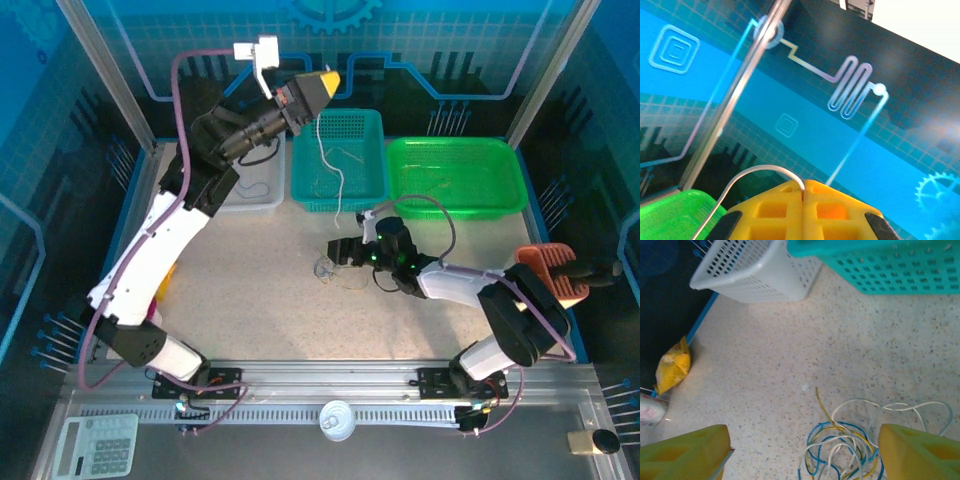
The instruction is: Untangle the cables
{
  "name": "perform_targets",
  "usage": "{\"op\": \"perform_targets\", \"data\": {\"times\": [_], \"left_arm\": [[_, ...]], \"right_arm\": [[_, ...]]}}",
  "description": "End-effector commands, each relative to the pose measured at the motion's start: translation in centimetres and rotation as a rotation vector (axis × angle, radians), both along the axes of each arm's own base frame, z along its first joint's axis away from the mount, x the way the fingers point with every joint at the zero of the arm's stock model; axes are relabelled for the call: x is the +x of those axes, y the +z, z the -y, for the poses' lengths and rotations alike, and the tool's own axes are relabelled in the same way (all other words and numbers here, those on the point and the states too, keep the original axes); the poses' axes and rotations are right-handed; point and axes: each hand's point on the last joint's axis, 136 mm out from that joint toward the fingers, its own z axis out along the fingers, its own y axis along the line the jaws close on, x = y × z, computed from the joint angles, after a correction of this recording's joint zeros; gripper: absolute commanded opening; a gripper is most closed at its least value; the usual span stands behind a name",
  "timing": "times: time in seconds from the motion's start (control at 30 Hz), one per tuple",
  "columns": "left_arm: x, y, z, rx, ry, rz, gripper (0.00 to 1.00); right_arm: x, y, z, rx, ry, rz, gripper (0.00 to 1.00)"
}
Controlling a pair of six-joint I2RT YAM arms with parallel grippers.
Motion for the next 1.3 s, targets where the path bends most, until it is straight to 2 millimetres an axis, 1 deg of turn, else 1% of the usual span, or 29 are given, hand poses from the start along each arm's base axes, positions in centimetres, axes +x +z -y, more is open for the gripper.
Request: {"op": "perform_targets", "data": {"times": [0.0,0.17,0.23,0.37,0.47,0.53,0.67,0.8,0.9,0.97,1.1,1.13,1.17,1.2,1.27], "left_arm": [[1.2,2.5,-1.1,-0.021,0.049,0.081,0.00],[4.6,2.6,-0.9,-0.020,0.078,0.096,0.00],[6.2,2.4,-1.0,-0.020,0.098,0.096,0.00],[9.2,2.0,-1.2,-0.036,0.127,0.091,0.00],[11.7,1.1,-1.6,-0.028,0.160,0.075,0.00],[13.4,0.2,-1.9,-0.023,0.182,0.062,0.00],[16.3,-1.7,-2.3,-0.024,0.207,0.029,0.00],[18.3,-4.3,-1.9,-0.009,0.207,-0.023,0.00],[19.4,-6.7,-1.5,0.002,0.207,-0.064,0.00],[20.2,-8.6,-1.4,0.011,0.215,-0.094,0.00],[21.8,-13.5,-1.2,0.061,0.233,-0.179,0.00],[22.1,-14.8,-1.2,0.077,0.238,-0.203,0.02],[22.4,-15.9,-1.3,0.094,0.244,-0.222,0.07],[22.7,-17.2,-1.4,0.111,0.250,-0.248,0.15],[23.1,-19.3,-1.8,0.137,0.261,-0.295,0.38]], "right_arm": [[-0.8,2.5,-0.5,0.009,0.043,0.052,0.83],[-1.5,5.7,0.0,0.030,0.055,0.115,0.84],[-1.9,6.9,0.3,0.033,0.053,0.141,0.85],[-2.7,8.7,1.7,0.032,0.021,0.181,0.85],[-3.5,9.0,3.4,0.001,-0.029,0.178,0.87],[-3.8,9.2,5.0,-0.021,-0.083,0.175,0.88],[-5.0,9.8,7.3,-0.031,-0.138,0.181,0.88],[-6.1,10.7,9.3,-0.036,-0.178,0.192,0.89],[-6.7,11.3,10.3,-0.035,-0.194,0.203,0.89],[-7.0,11.4,10.6,-0.036,-0.201,0.204,0.89],[-7.1,11.2,11.1,-0.050,-0.208,0.190,0.89],[-7.1,11.2,11.1,-0.052,-0.207,0.187,0.89],[-7.2,11.2,11.1,-0.052,-0.205,0.185,0.89],[-7.2,11.2,11.1,-0.052,-0.205,0.181,0.89],[-7.1,11.2,11.1,-0.052,-0.204,0.178,0.89]]}}
